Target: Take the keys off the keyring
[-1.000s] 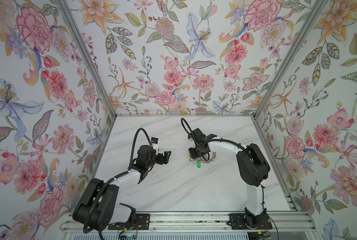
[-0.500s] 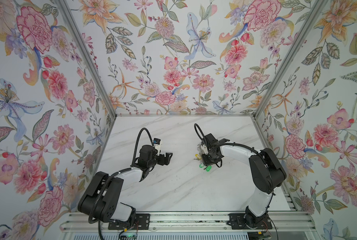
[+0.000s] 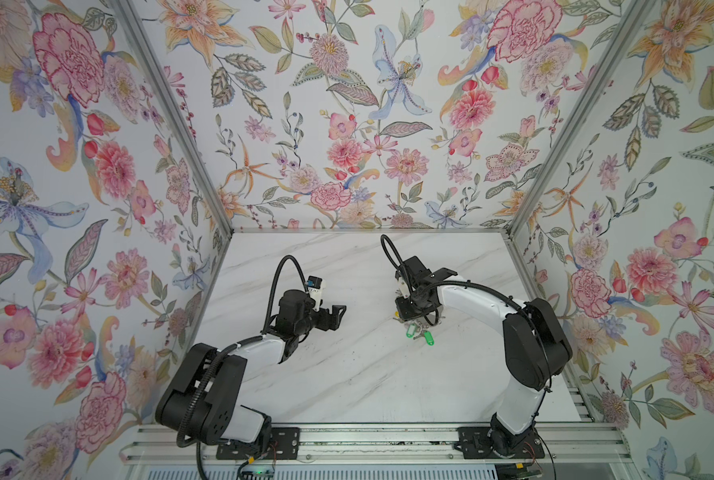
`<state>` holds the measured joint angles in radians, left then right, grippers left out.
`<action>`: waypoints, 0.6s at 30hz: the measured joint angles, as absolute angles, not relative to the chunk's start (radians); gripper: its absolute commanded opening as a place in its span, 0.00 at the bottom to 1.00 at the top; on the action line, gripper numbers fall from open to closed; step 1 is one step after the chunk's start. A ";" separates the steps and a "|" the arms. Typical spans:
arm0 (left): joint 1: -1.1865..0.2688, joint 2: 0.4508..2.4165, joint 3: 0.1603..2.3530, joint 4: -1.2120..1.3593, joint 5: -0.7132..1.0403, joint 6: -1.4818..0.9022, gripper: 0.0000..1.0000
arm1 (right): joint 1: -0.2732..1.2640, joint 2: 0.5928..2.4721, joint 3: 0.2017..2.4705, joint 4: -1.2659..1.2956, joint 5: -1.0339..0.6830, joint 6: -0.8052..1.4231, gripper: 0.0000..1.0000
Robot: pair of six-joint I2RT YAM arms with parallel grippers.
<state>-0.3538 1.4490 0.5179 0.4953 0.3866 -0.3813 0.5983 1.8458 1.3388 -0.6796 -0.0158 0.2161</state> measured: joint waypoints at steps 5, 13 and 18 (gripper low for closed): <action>-0.354 1.438 0.518 0.494 0.386 -0.381 0.93 | 0.605 1.932 1.375 -0.693 0.017 0.189 0.37; -0.354 1.421 0.518 0.495 0.386 -0.381 0.93 | 0.615 2.016 1.438 -0.695 0.039 0.163 0.37; -0.354 1.421 0.518 0.495 0.386 -0.377 0.93 | 0.616 2.030 1.456 -0.695 0.057 0.154 0.36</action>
